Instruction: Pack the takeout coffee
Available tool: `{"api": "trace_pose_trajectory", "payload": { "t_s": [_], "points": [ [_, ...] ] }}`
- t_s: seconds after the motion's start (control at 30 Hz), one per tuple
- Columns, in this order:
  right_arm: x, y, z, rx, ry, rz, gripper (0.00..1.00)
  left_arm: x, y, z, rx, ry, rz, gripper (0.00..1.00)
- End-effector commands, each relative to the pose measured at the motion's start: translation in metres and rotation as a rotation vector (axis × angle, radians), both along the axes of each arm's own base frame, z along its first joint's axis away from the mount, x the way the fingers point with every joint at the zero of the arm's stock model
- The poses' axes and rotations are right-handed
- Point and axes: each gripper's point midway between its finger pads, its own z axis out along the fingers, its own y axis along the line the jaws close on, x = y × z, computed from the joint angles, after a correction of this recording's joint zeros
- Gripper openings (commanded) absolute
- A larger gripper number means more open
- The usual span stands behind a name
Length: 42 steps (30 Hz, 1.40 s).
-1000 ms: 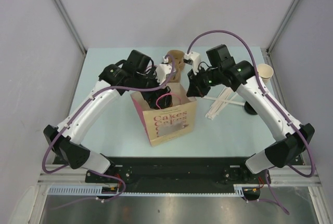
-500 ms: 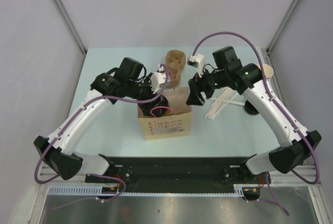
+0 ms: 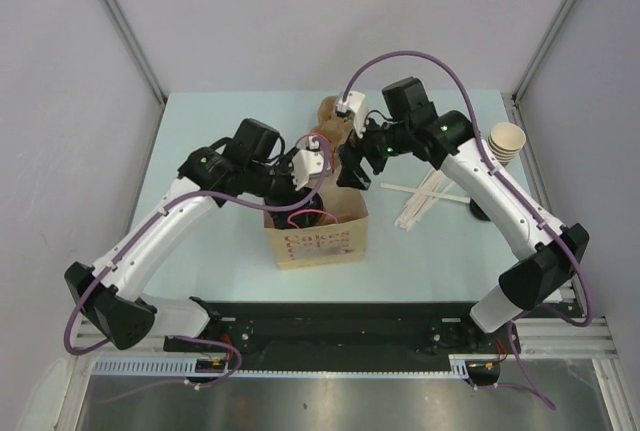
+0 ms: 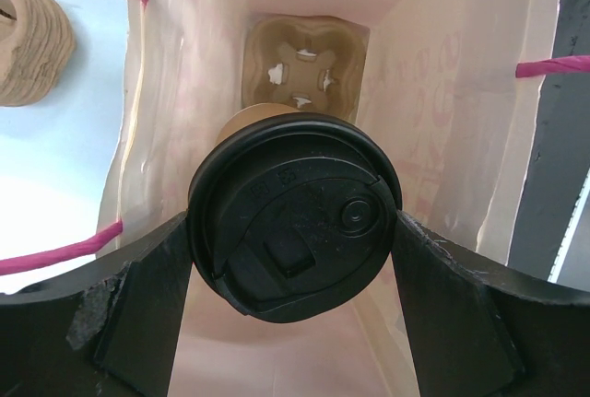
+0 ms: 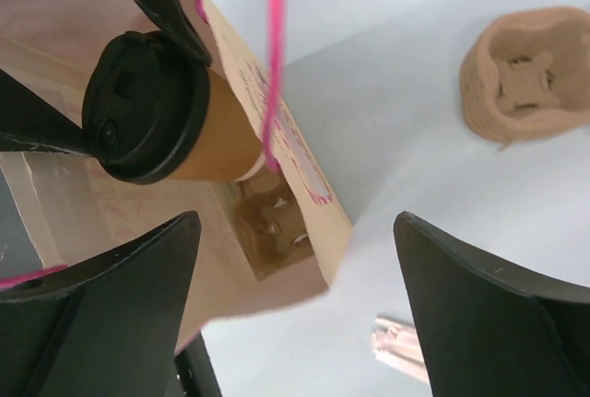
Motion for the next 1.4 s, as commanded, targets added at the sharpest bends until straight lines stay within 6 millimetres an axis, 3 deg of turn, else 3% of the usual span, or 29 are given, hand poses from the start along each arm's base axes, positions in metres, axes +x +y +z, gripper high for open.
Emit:
{"api": "trace_pose_trajectory", "payload": {
  "t_s": [0.0,0.07,0.1,0.17,0.27,0.3,0.33,0.4,0.47,0.5,0.53,0.57,0.63,0.97,1.2,1.37],
  "points": [
    [0.006,0.022,-0.007,0.009,-0.065,0.062,0.86,-0.002,-0.001,0.010,-0.023,-0.074,-0.024,0.02],
    [0.006,0.027,-0.010,0.006,-0.059,0.078,0.79,-0.002,0.001,0.007,-0.010,-0.080,-0.021,0.02],
    [0.007,0.027,-0.011,0.002,-0.067,0.076,0.68,0.001,0.004,0.007,0.001,-0.095,-0.006,0.01],
    [0.009,0.029,-0.009,0.000,-0.086,0.067,0.57,-0.001,0.007,0.002,0.014,-0.097,0.000,0.02],
    [0.016,0.028,0.002,0.010,-0.121,0.024,0.25,0.001,0.012,-0.002,0.029,-0.132,0.021,0.02],
    [0.019,0.026,0.006,0.013,-0.132,0.006,0.06,0.001,0.012,-0.002,0.028,-0.144,0.022,0.02],
    [0.020,0.026,0.013,0.023,-0.150,-0.005,0.00,0.001,0.014,-0.001,0.034,-0.156,0.027,0.02],
    [0.020,0.023,0.036,0.069,-0.208,-0.026,0.00,0.001,0.015,-0.005,0.043,-0.170,0.027,0.02],
    [0.015,0.023,0.044,0.099,-0.232,-0.034,0.00,0.001,0.019,-0.010,0.058,-0.185,0.035,0.02],
    [0.012,0.021,0.061,0.137,-0.289,-0.047,0.00,0.003,0.019,-0.011,0.061,-0.198,0.044,0.02],
    [0.010,0.020,0.065,0.149,-0.307,-0.052,0.00,0.003,0.020,-0.011,0.063,-0.211,0.045,0.01],
    [0.007,0.019,0.056,0.139,-0.307,-0.055,0.00,0.005,0.024,-0.017,0.088,-0.222,0.056,0.01],
    [0.000,0.017,0.074,0.173,-0.401,-0.072,0.00,0.007,0.024,-0.015,0.084,-0.259,0.063,0.01],
    [-0.030,0.012,0.058,0.142,-0.566,-0.054,0.00,0.020,0.035,-0.038,0.111,-0.367,0.151,0.01],
    [-0.049,0.019,0.044,0.143,-0.522,-0.022,0.00,0.026,0.043,-0.023,0.054,-0.544,0.198,0.00],
    [-0.052,0.022,0.046,0.160,-0.506,-0.027,0.00,0.028,0.045,-0.033,0.068,-0.566,0.197,0.00]
  ]
}}
